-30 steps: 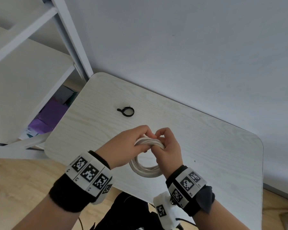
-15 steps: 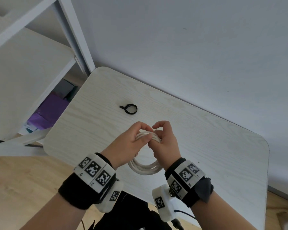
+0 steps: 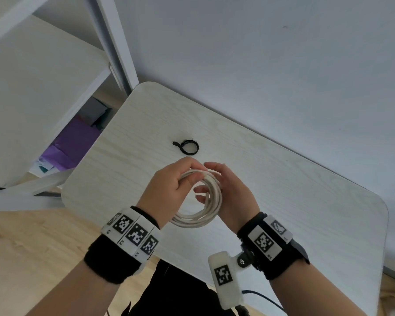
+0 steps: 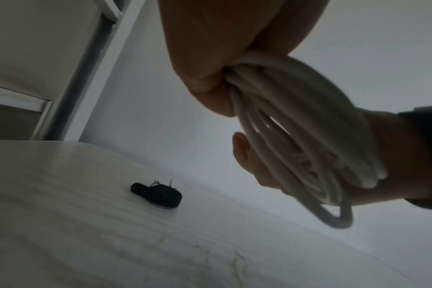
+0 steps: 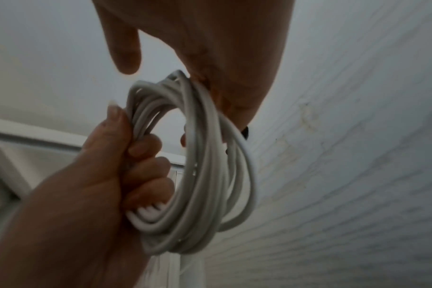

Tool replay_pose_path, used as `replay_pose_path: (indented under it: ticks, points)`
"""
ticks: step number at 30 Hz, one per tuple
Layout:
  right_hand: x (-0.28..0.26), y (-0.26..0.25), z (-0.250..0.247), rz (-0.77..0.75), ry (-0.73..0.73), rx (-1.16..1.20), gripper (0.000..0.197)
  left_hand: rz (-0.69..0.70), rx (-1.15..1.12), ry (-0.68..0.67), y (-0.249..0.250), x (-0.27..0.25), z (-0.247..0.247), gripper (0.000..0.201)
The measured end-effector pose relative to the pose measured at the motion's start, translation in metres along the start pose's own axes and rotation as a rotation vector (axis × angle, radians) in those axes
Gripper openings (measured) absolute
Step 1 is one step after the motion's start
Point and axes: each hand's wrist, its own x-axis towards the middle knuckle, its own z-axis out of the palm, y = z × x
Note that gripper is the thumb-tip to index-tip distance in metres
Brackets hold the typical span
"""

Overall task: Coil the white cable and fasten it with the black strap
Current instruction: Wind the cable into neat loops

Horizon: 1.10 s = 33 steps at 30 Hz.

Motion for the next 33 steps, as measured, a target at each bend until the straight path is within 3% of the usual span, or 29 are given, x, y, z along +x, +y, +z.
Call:
replay_pose_path:
  ticks: [1,6,13,23,30,33]
  points:
    - [0.0,0.0,-0.001,0.011,0.021,0.033,0.051,0.003,-0.003,0.002,-0.001,0.0,-0.001,0.016]
    - [-0.002,0.002,0.0,-0.001,0.057,0.268,0.025,-0.013,-0.048,0.034,-0.002,0.002,-0.004,0.022]
    - [-0.006,0.004,0.002,-0.047,0.109,0.161,0.011,0.036,0.007,0.028,-0.001,0.005,-0.003,0.025]
    - [-0.011,0.009,0.001,-0.146,0.011,-0.196,0.047,0.066,0.11,0.029,-0.009,0.002,-0.003,0.016]
    - [-0.014,0.008,0.001,-0.153,0.018,-0.209,0.047,0.075,0.136,0.045,-0.008,0.002,-0.001,0.024]
    - [-0.015,0.008,0.005,-0.209,0.09,-0.367,0.04,0.089,0.145,0.04,-0.006,0.002,0.001,0.024]
